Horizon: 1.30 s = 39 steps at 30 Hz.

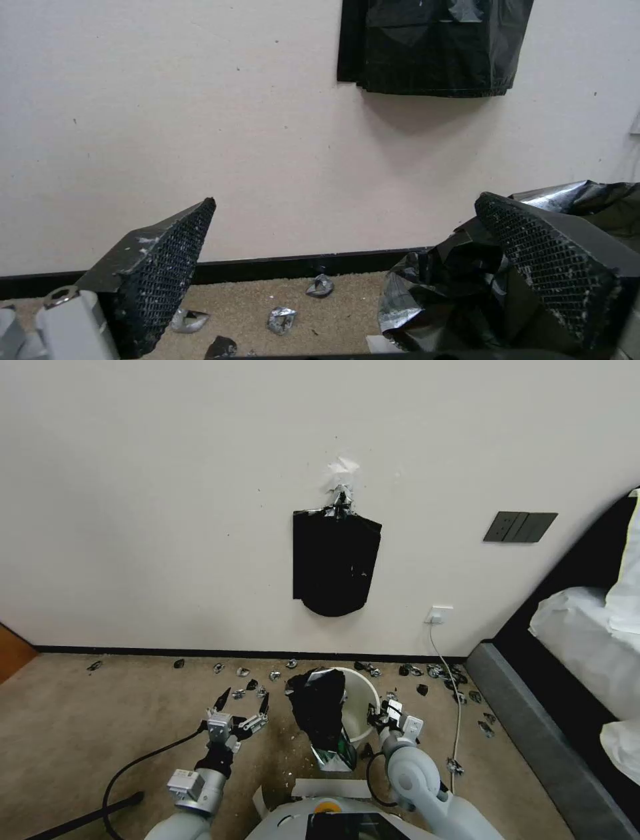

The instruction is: Place a trash bag onto the trash bin.

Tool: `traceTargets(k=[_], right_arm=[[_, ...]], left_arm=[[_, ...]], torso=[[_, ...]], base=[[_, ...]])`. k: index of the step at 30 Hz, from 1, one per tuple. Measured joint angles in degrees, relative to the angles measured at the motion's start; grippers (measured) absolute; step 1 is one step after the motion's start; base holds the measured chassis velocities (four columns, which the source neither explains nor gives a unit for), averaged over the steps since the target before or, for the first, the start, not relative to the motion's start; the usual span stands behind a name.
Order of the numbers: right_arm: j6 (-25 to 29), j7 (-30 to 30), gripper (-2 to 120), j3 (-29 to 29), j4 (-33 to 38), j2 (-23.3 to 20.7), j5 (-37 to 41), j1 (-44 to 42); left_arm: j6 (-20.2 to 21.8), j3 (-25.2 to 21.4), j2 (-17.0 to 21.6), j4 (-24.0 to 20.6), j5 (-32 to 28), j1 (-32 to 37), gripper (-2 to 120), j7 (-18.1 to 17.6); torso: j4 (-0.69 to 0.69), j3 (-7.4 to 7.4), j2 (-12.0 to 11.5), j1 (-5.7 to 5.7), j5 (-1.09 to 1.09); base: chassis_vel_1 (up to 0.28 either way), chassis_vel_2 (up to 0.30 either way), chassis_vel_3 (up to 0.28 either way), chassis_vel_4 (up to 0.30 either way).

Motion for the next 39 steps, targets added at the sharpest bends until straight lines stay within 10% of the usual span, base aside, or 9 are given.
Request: traceTargets(k=[10,18,23,39], right_arm=[[-0.2,-14.5,86,2.5,7.8,-11.8,1.1,5.1],[-16.6,-15.6,100,-4.2,4.0,-15.5,25.9,24.9],[-21.1,-15.1,100,-7.9,1.6,-15.5,28.4,28.2],[-22.5,-13.5,48,-14.1,-3.1,-13.9,28.1,32.2]], left_arm=[[4.0,3.6,-0.3,-1.3,-0.3,0.4,100,-2.9],[12.2,10.5,-0.2,-3.0,-5.8,-0.6,100,-8.6],[14.4,11.5,-0.2,-3.2,-8.0,-2.5,100,-10.5],[19.7,17.7,0.1,1.5,-10.5,-11.5,100,-15.2]], torso=[[0.0,0.0,0.0,0.0,0.0],[0.03,0.01,0.0,0.0,0.0],[0.0,0.01,0.0,0.0,0.0],[0.0,0.01,0.0,0.0,-0.01]], base=[[0.0,0.0,0.0,0.0],[0.0,0.0,0.0,0.0],[0.0,0.0,0.0,0.0],[0.0,0.0,0.0,0.0]])
